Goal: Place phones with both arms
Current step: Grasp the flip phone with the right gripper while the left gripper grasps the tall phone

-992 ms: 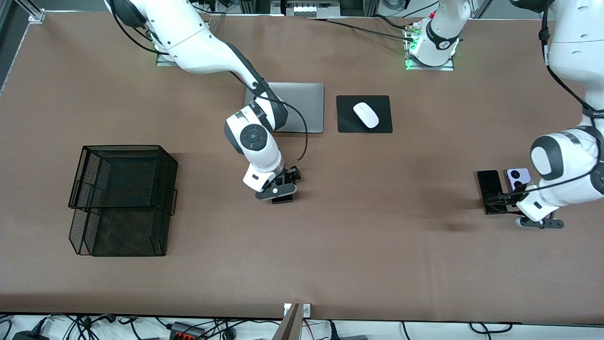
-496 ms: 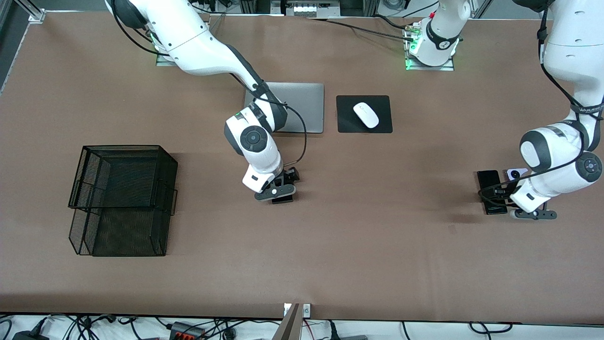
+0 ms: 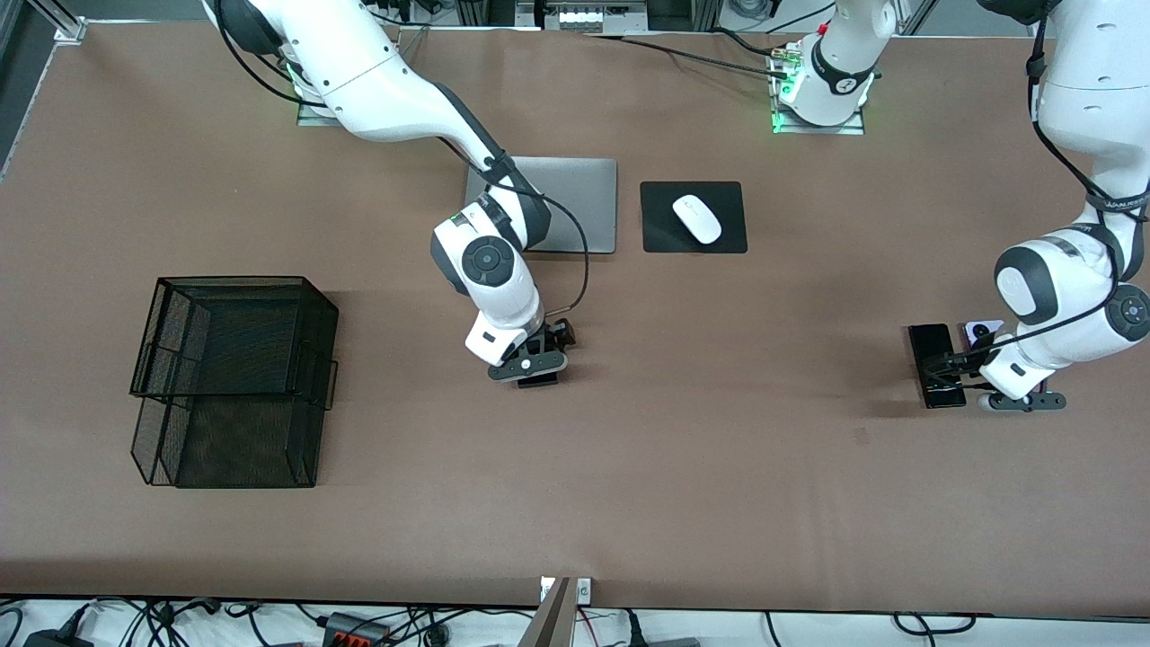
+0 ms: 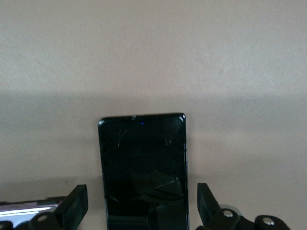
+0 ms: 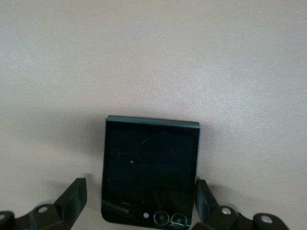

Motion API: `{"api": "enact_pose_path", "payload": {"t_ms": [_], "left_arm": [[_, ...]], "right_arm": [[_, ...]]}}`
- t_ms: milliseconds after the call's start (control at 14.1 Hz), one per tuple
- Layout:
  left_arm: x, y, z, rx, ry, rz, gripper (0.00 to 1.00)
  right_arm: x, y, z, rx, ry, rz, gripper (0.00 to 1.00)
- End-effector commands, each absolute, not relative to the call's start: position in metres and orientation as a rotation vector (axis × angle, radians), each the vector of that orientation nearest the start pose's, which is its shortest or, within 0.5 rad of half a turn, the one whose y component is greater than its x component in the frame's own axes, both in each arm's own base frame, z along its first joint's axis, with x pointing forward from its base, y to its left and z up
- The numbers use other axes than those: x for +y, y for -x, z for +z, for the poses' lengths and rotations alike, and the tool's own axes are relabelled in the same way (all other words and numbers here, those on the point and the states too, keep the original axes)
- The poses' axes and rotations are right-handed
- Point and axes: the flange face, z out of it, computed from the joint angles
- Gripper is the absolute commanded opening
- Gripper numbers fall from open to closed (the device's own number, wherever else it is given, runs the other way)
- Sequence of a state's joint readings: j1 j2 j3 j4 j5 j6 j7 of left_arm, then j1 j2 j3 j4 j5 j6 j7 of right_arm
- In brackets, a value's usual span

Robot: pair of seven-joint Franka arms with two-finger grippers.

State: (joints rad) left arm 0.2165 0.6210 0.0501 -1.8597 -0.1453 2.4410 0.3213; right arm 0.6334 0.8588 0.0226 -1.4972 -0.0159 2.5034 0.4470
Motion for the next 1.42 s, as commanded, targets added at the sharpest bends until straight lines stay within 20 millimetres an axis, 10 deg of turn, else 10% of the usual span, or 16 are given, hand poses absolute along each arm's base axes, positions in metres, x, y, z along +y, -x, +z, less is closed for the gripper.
{"api": "enact_pose_path", "payload": {"t_ms": [0,213,496,850,1134,1346], "left_arm": [[0.164,-0.604,0.183,-0.087,3.229,0.02,1.0],[0.162,-0.599,0.177,-0.087,3.232,0.042,1.0],[0.16,-0.599,0.171,-0.091,3.238,0.044,1.0],[0.158,-0.599,0.17,-0.084,3.239,0.047,1.0],[0.159,-0.599,0.17,-0.067,3.237,0.046,0.88],[0.157,-0.599,0.169,-0.005,3.241,0.053,0.66]], "right_arm": [[0.447,-0.577,0.159,-0.328,3.055,-0.205,1.0],[0.448,-0.576,0.159,-0.337,3.055,-0.207,1.0],[0.446,-0.58,0.169,-0.386,3.065,-0.235,0.33],[0.434,-0.598,0.223,-0.337,3.106,-0.194,0.29],[0.381,-0.624,0.305,-0.212,3.177,-0.171,0.29],[0.292,-0.649,0.353,-0.111,3.261,-0.049,0.29]]}}
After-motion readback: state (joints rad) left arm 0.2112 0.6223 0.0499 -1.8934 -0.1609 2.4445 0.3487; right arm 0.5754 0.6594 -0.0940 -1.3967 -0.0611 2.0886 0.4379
